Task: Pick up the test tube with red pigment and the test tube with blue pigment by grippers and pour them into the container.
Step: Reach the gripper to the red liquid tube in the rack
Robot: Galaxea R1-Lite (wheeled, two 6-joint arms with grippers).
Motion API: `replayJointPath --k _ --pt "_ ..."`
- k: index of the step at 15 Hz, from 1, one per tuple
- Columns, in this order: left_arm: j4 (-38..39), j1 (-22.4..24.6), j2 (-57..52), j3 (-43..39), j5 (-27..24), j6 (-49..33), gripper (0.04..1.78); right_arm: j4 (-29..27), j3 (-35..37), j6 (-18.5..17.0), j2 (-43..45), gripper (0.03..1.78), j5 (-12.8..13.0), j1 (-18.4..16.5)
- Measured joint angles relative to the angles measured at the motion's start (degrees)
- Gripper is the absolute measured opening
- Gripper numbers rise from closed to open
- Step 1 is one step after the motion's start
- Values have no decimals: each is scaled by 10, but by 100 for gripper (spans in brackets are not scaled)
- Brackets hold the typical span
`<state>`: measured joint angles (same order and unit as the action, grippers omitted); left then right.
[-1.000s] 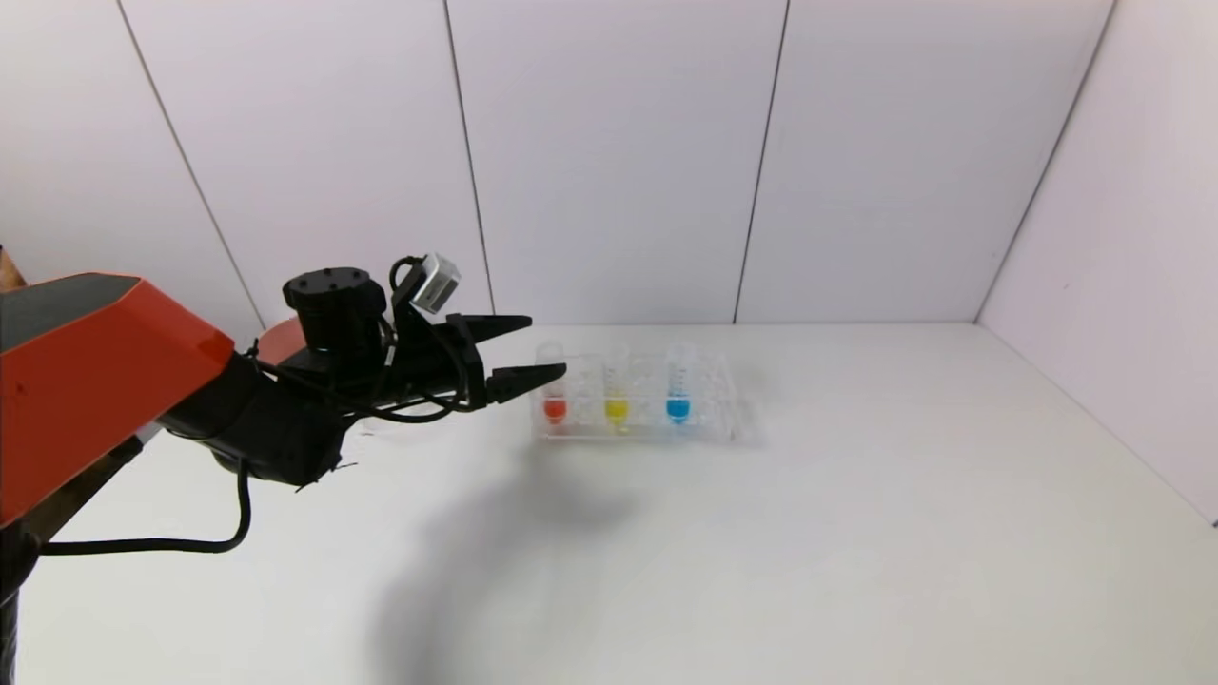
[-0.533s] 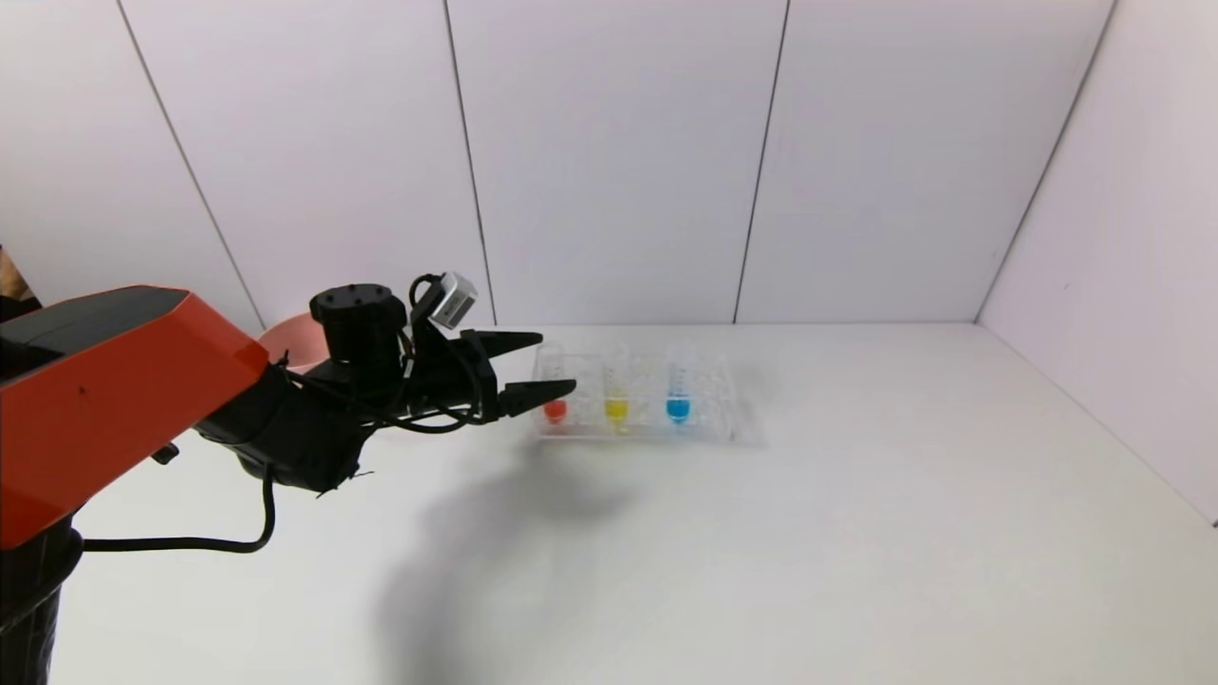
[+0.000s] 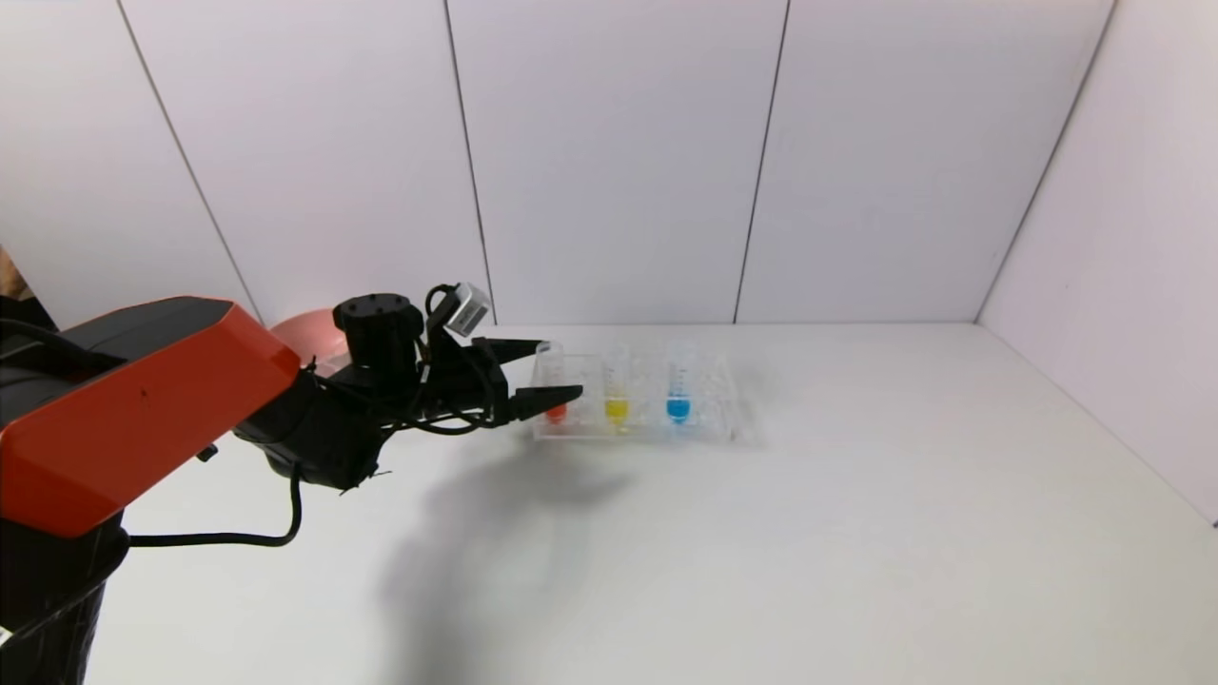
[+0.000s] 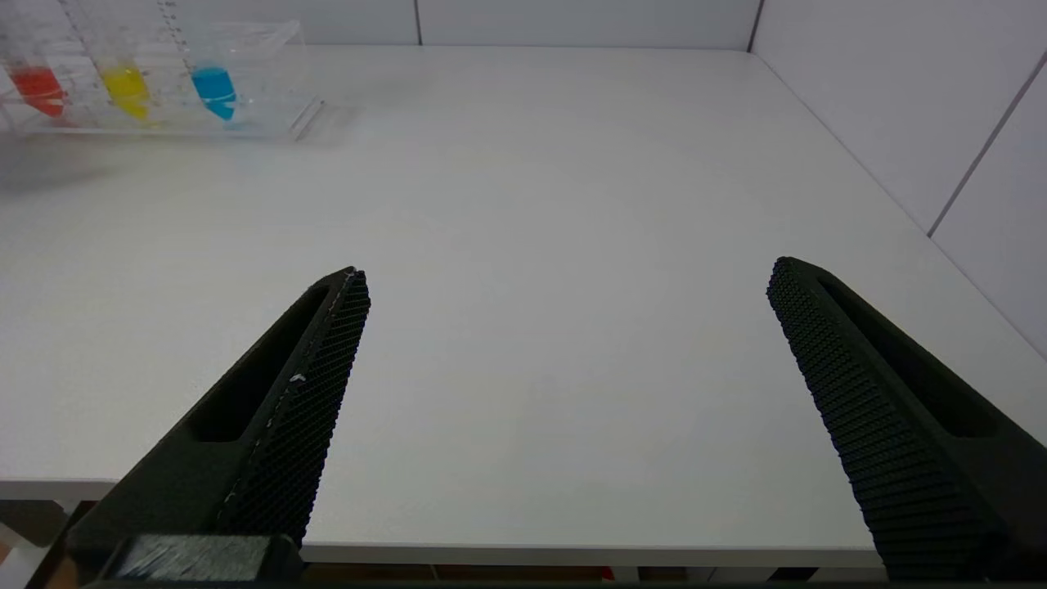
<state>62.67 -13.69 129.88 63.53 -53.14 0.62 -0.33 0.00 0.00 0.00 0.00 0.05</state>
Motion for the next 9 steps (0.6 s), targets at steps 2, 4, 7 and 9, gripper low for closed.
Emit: replayJointPath --k 2,4,7,9 --pt "-1 -1 5 3 0 0 176 0 0 0 0 177 0 0" --pt "-2 -1 10 8 0 0 175 0 0 0 0 177 0 0" --pt "-2 -1 17 17 0 0 156 0 0 0 0 178 0 0" --pt "-2 -2 20 20 0 0 130 0 0 0 0 177 0 0"
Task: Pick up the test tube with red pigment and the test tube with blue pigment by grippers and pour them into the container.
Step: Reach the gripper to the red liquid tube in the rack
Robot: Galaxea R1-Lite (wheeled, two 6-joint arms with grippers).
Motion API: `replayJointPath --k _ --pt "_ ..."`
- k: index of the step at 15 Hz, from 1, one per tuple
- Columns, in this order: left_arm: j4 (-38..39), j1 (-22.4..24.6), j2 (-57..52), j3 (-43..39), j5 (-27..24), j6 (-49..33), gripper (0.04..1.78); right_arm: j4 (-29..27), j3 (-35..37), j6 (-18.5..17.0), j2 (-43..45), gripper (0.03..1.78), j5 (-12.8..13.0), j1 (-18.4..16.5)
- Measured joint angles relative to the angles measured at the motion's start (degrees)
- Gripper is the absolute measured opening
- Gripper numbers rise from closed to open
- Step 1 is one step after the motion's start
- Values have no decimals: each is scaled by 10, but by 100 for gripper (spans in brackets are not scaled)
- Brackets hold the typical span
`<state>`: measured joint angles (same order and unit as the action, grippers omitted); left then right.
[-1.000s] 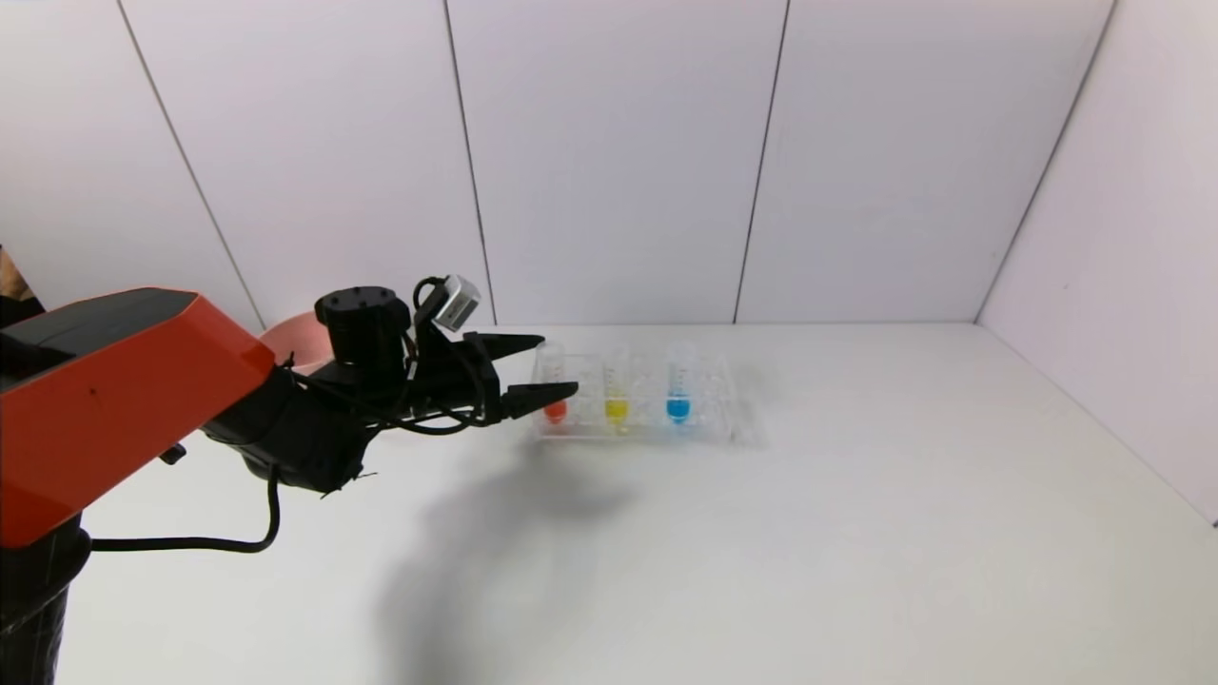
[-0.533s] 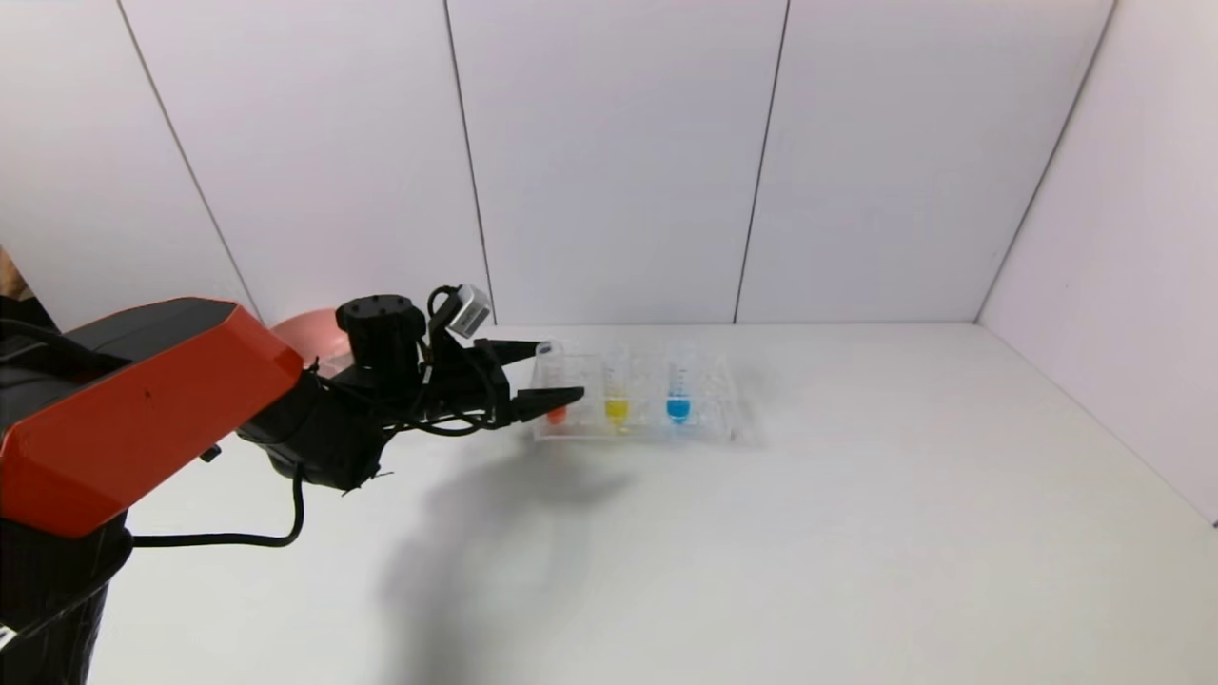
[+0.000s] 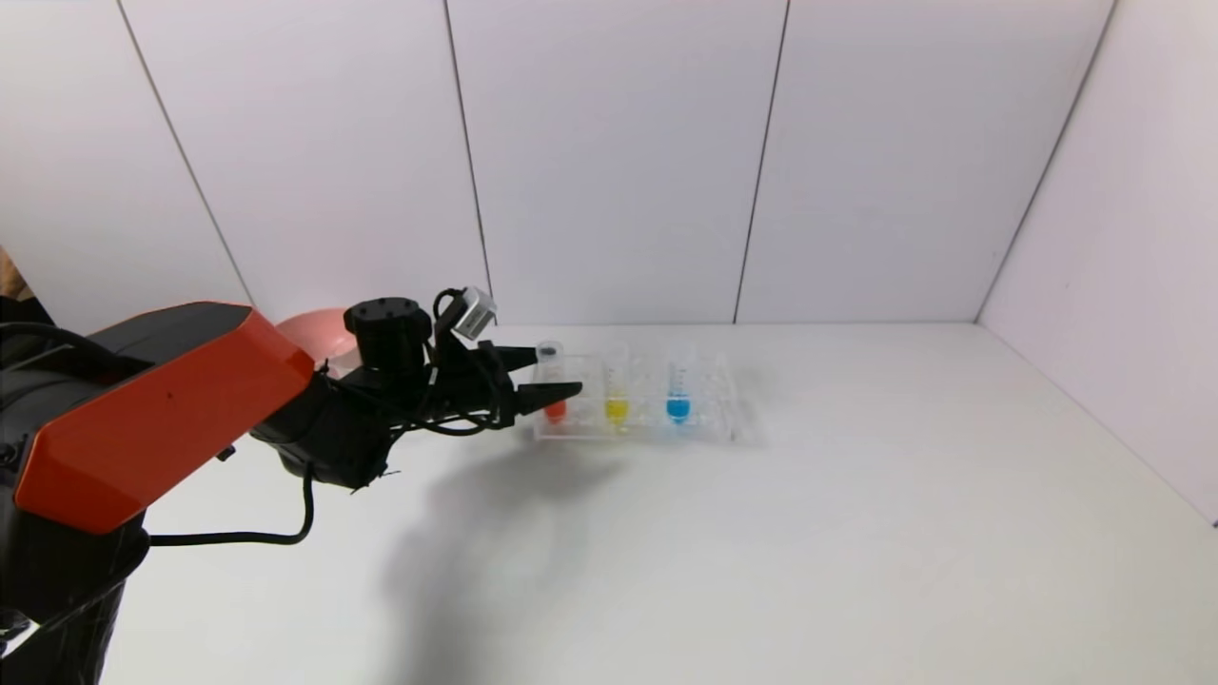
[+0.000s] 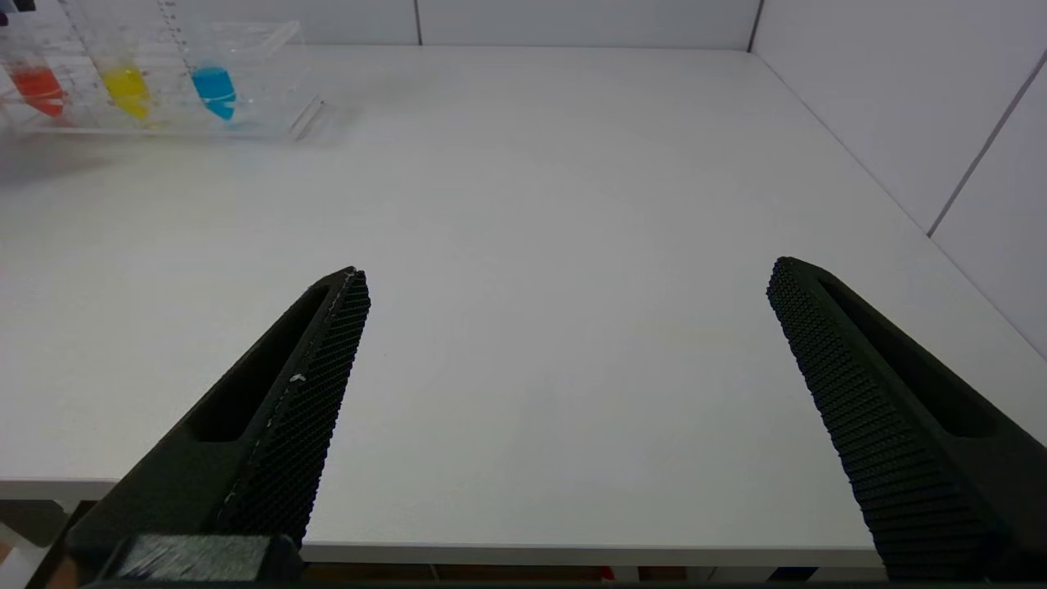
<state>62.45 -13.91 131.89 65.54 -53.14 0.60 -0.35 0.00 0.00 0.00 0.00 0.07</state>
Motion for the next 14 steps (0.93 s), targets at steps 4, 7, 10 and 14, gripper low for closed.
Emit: replayJointPath --k 4,7,10,14 --pt "0 -1 2 1 0 0 58 0 0 0 0 177 0 0" --pt "1 -1 2 0 1 1 45 0 0 0 0 178 0 0" --pt "1 -1 2 0 1 0 45 0 0 0 0 177 0 0" --pt "1 -2 0 0 1 0 45 0 0 0 0 177 0 0"
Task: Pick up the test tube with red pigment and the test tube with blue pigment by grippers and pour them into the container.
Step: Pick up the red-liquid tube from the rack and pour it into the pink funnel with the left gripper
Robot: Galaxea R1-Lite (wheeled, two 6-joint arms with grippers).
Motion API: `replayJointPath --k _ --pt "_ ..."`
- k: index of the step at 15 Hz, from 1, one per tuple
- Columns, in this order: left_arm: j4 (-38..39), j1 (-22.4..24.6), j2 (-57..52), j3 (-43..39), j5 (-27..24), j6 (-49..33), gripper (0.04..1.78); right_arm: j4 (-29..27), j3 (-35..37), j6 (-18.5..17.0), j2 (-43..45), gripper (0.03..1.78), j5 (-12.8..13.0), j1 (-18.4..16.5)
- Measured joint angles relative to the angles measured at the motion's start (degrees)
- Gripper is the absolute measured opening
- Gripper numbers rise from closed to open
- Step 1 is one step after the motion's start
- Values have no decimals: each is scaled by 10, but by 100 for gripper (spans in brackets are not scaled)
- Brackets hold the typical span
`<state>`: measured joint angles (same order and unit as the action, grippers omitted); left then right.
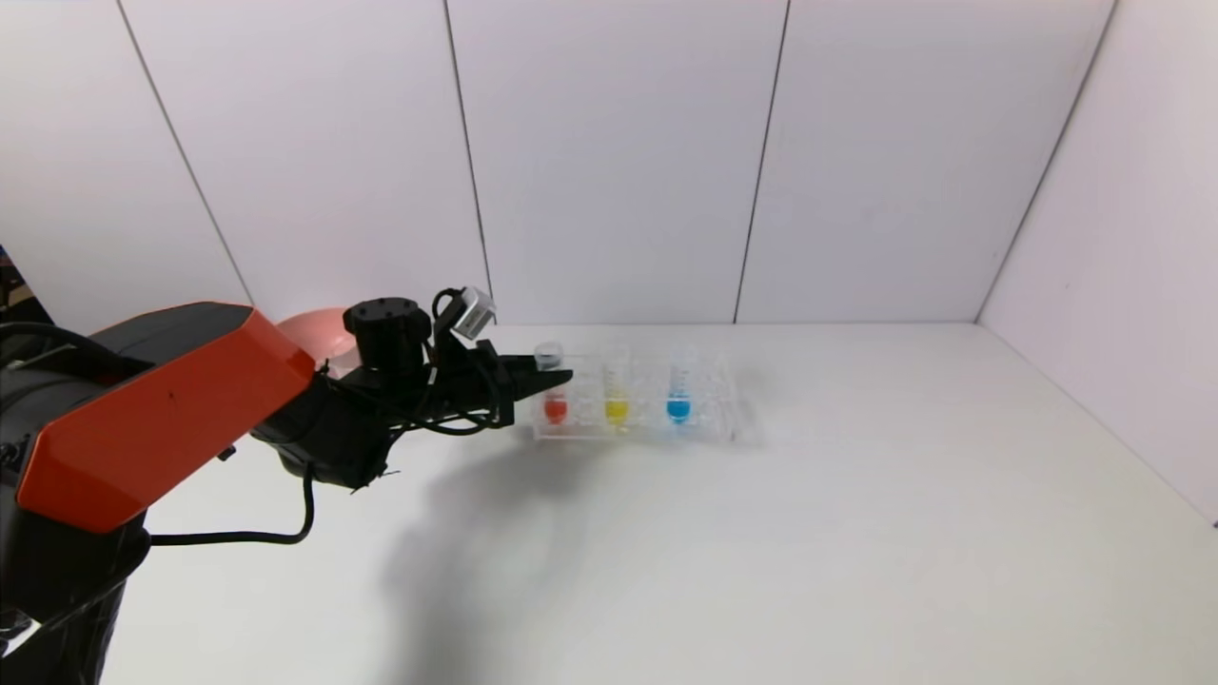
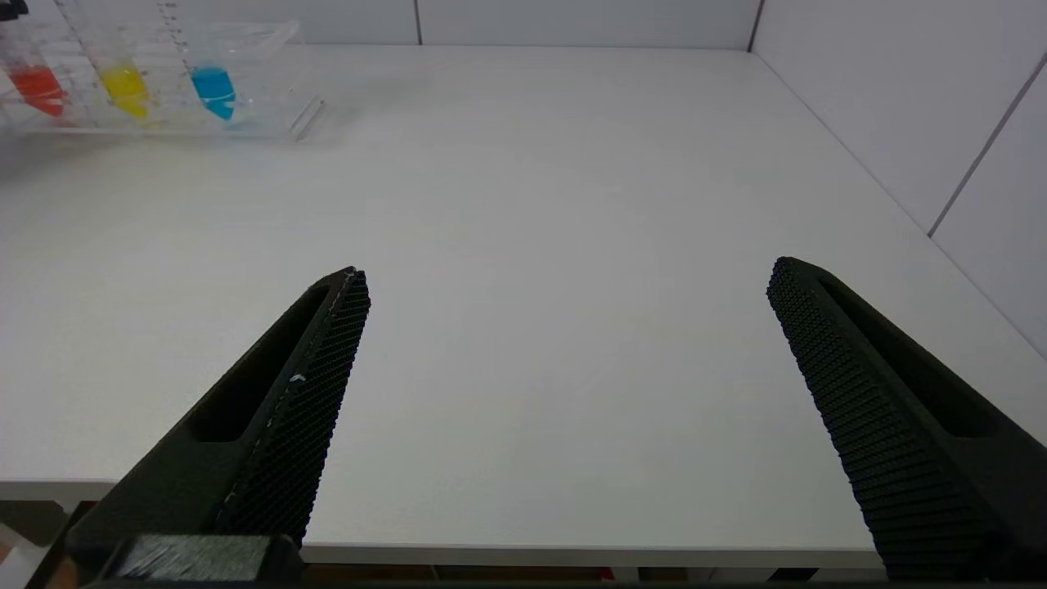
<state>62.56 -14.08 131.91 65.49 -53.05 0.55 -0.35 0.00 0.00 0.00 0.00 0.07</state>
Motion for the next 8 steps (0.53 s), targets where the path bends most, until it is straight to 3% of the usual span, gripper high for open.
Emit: replayJointPath --k 8 --pt "-1 -7 -30 -9 8 -5 45 0 0 0 0 178 0 0"
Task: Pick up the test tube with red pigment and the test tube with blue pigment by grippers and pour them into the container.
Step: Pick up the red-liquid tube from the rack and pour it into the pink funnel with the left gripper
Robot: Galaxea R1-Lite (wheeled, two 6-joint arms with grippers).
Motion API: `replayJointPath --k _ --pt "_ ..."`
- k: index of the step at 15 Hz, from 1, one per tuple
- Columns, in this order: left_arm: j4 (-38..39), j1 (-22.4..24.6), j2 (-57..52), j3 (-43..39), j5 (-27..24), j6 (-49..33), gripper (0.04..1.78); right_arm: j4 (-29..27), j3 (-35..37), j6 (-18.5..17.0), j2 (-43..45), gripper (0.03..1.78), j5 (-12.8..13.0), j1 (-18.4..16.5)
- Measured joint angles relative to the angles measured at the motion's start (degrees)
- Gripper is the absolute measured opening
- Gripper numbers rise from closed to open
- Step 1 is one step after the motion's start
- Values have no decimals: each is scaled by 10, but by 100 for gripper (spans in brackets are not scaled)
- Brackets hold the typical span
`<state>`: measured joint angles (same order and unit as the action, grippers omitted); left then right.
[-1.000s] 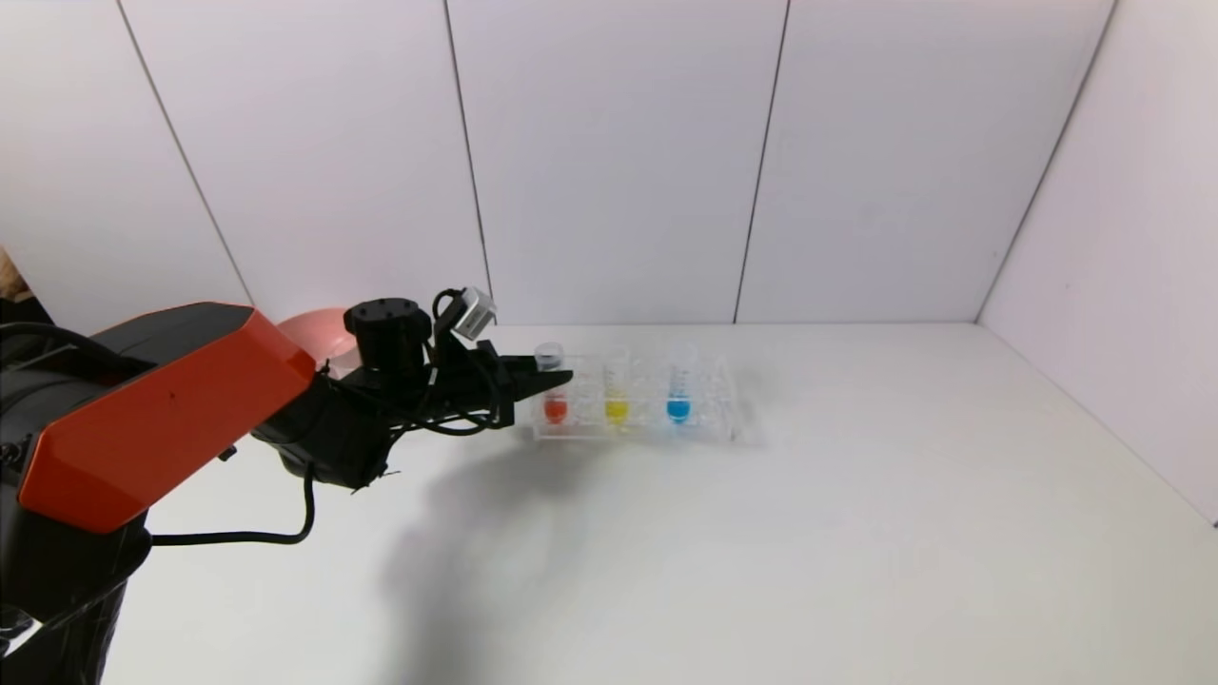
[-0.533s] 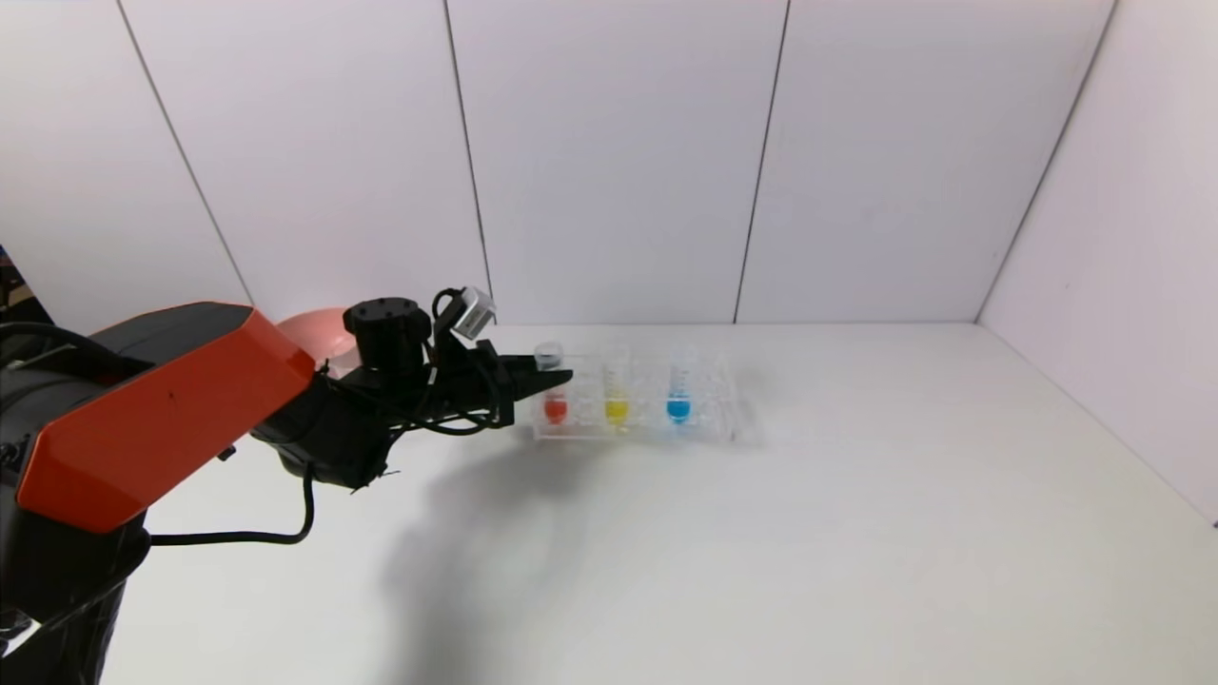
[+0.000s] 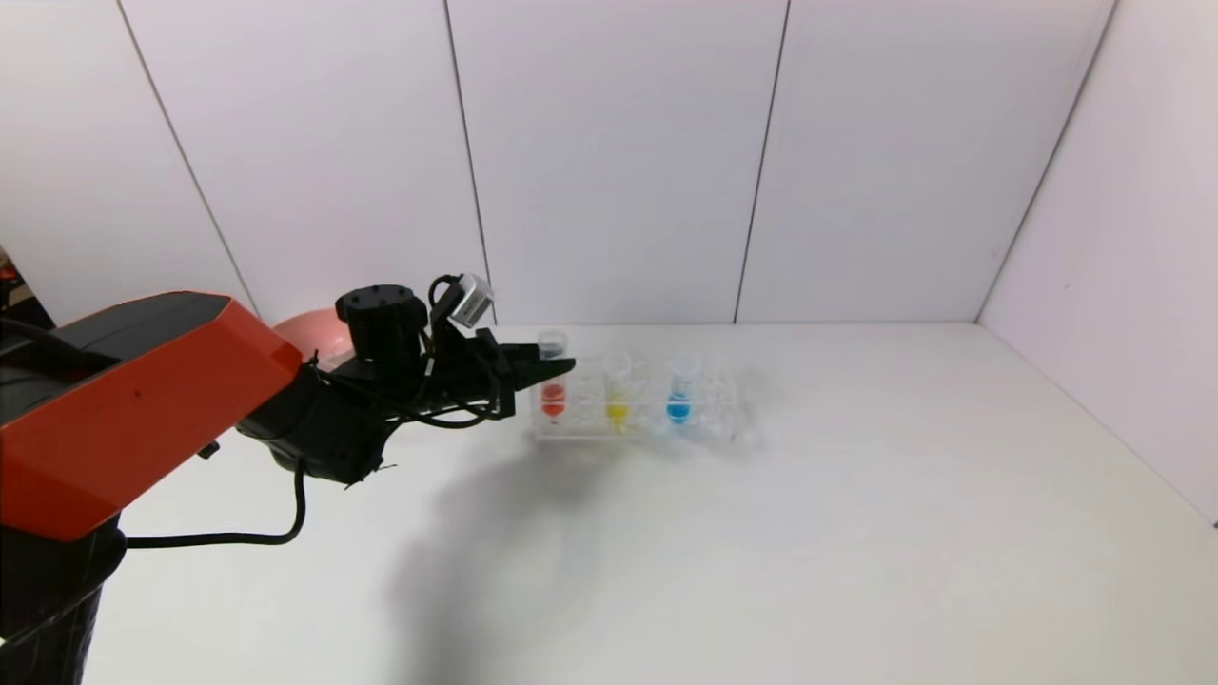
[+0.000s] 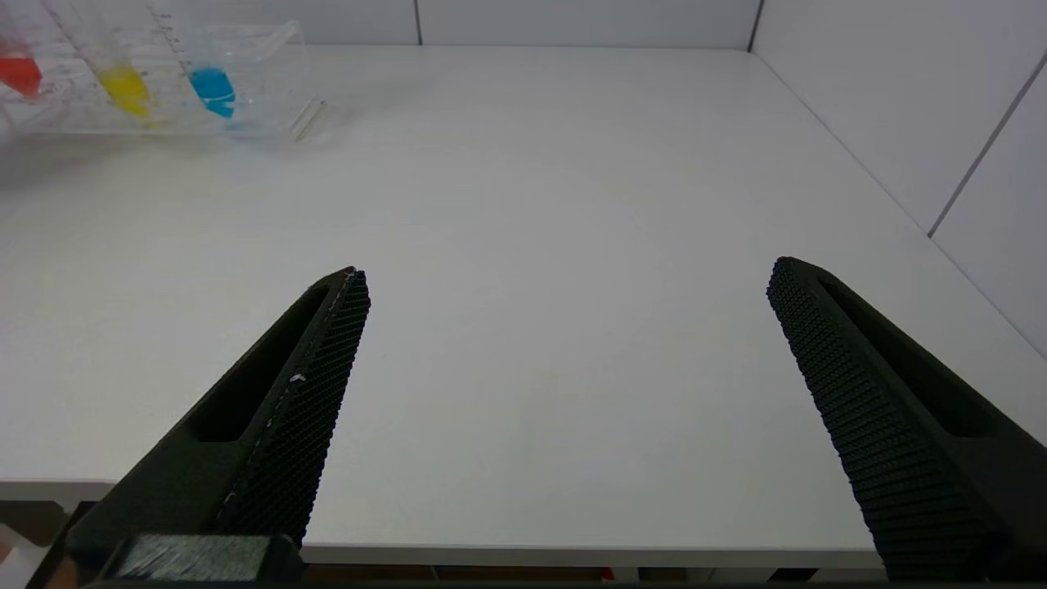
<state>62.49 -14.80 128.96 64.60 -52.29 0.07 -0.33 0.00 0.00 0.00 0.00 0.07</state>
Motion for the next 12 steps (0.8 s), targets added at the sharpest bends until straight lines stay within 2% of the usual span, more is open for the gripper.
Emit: replayJointPath --k 12 --pt "-57 5 -53 34 8 0 45 0 0 0 0 177 0 0"
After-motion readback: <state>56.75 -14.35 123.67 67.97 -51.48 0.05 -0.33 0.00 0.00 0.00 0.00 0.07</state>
